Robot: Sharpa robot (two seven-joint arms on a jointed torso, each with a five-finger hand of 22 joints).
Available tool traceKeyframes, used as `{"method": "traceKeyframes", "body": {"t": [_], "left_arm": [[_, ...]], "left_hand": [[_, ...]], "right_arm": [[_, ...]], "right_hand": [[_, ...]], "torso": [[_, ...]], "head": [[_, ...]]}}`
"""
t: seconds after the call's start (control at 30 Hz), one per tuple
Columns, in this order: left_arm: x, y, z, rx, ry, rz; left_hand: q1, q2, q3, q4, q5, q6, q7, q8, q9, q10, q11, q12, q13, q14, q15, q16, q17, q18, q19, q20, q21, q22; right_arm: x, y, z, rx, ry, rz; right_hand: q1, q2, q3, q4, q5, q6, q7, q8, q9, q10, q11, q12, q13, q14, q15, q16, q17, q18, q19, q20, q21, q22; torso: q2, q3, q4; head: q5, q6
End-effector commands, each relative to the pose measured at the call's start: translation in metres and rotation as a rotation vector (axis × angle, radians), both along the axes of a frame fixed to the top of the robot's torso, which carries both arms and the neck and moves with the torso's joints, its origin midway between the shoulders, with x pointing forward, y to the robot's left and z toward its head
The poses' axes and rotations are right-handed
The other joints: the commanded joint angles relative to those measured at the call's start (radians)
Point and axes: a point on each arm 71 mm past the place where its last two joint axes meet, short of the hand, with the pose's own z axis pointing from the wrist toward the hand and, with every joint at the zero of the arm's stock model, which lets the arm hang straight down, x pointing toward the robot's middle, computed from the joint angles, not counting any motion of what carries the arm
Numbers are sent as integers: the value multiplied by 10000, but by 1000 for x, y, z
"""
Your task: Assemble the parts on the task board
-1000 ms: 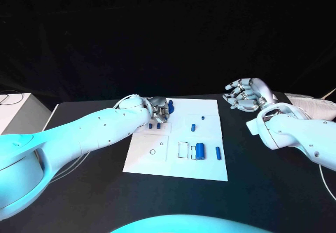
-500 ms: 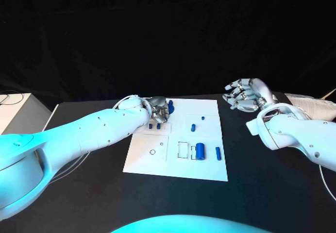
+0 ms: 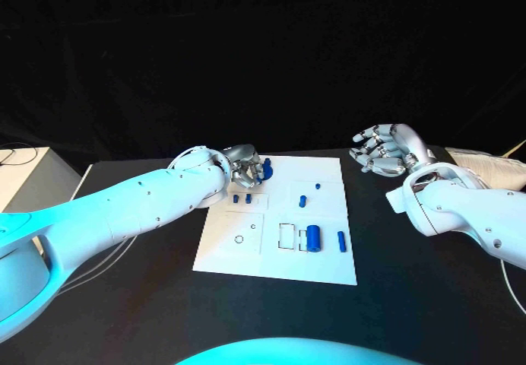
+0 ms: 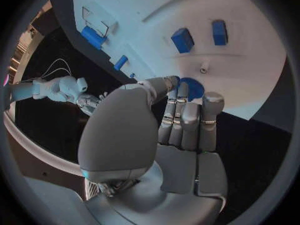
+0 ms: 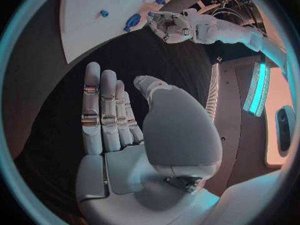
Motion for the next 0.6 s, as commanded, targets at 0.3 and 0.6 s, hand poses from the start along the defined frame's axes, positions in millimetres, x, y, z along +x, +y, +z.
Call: {"method": "traceKeyframes", "body": {"t": [0.3,0.6], "left_arm": [[1,19,5,-298,162,305],[3,26,1,74,374,423]], "left_hand": [[-76,-7,-22,3,-16,79,-13,-58,18,95,17,-93,5,-8,17,13,-103,-135,22,-6,21,-13],[-94,-33,-44,-8,-25,93,-7,-76,32,133,21,-159,9,-8,20,10,-112,-139,29,0,24,2]], "right_arm": [[-1,0,1,-72,-122,115],[-1,0,1,-74,-122,115]], "right_hand": [[-99,-2,24,26,39,30,39,50,-16,74,28,-55,-13,86,2,-66,8,184,75,26,45,-17],[-99,-2,24,26,39,30,39,50,-16,74,28,-55,-13,86,2,-66,8,184,75,26,45,-17]], "torso": [[17,-9,8],[29,5,-11]], "head": [[26,4],[69,-1]]}}
